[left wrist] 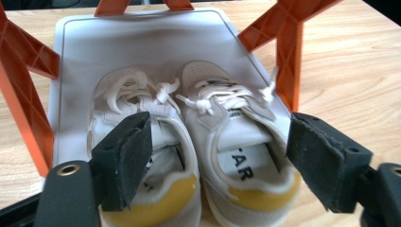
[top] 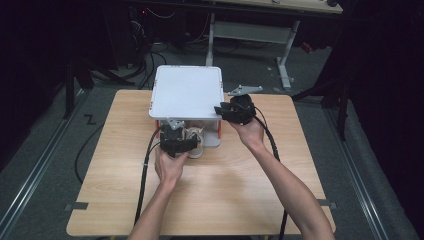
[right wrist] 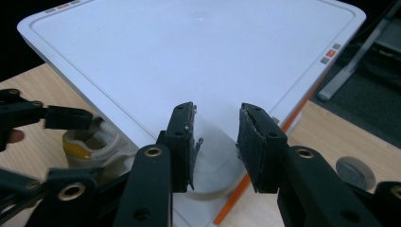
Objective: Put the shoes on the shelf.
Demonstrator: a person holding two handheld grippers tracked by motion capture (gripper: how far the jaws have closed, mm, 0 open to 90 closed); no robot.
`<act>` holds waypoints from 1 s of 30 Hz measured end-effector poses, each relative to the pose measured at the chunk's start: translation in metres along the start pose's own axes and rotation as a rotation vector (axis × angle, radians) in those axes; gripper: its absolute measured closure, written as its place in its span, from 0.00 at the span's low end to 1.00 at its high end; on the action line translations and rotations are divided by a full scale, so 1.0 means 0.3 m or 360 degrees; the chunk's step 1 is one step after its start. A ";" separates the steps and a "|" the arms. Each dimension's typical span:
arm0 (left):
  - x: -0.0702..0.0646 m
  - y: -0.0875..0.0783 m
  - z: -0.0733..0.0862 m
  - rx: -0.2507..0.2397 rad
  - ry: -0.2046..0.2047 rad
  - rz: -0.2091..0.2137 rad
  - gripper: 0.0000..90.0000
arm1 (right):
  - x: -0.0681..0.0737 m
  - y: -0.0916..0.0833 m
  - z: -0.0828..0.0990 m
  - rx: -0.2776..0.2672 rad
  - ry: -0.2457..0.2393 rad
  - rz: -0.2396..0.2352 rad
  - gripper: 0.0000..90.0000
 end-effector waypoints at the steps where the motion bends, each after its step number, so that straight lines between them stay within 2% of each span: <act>1: -0.003 -0.020 0.007 -0.0003 0.0059 -0.0034 0.24 | 0.002 0.010 -0.001 0.0000 -0.0006 0.0001 0.73; 2: -0.002 -0.030 0.012 0.0011 0.0091 -0.0047 0.24 | 0.003 0.014 -0.001 -0.0006 -0.0011 -0.0004 0.73; 7: 0.006 -0.062 0.046 0.0060 0.0133 -0.0074 0.20 | -0.003 0.018 0.000 -0.0027 0.0007 -0.0028 0.72; 12: 0.008 -0.082 0.118 0.0175 0.0110 -0.0070 0.13 | -0.003 0.019 -0.002 -0.0017 0.0009 -0.0023 0.71; 13: 0.008 -0.082 0.118 0.0175 0.0110 -0.0070 0.12 | -0.003 0.019 -0.002 -0.0017 0.0009 -0.0023 0.71; 15: 0.001 -0.071 0.146 0.0241 0.0078 -0.0081 0.11 | -0.002 0.019 -0.001 -0.0018 0.0009 -0.0021 0.71; 19: -0.012 -0.050 0.159 0.0276 0.0064 -0.0091 0.11 | -0.001 0.019 -0.002 -0.0016 0.0013 -0.0020 0.71; 23: -0.033 -0.002 0.161 0.0342 0.0039 -0.0102 0.12 | 0.003 0.021 -0.004 -0.0007 0.0015 0.0001 0.71; 30: -0.040 0.015 0.146 0.0348 0.0017 -0.0137 0.14 | 0.003 0.021 -0.004 -0.0008 0.0015 0.0003 0.71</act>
Point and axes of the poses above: each handheld gripper's, and its own axes: y roughly forward along the jaws, z roughly out of its underside, x roughly to its left, the point moved 4 cm from there along y, roughly forward along the jaws, and after that the axes turned 15 degrees about -z, right-handed, at the moved point
